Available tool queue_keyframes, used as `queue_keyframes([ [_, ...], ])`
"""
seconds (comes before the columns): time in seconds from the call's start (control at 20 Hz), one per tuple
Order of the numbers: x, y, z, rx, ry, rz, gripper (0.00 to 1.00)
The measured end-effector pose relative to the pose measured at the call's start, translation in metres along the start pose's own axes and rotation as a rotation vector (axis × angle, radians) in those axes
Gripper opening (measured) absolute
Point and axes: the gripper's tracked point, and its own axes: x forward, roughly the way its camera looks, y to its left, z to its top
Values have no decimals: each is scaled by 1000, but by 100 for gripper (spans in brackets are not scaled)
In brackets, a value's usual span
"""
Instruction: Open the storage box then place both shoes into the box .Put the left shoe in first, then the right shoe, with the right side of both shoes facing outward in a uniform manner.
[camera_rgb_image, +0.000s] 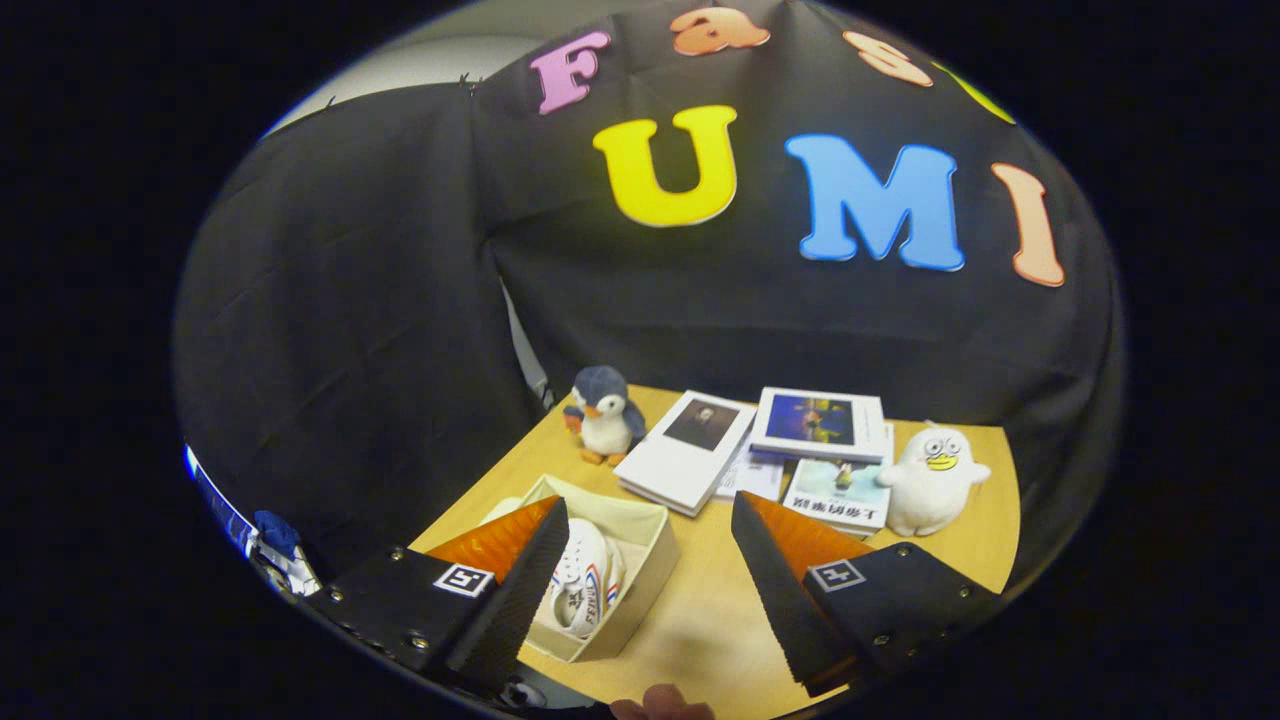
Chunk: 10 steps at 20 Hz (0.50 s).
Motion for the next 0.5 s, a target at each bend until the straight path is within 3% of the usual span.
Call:
queue_keyframes([
  [0.3, -87, -79, 53, -9, -382, -251, 99],
  [0.5, -128, -121, 51, 3, -480, -377, 98],
])
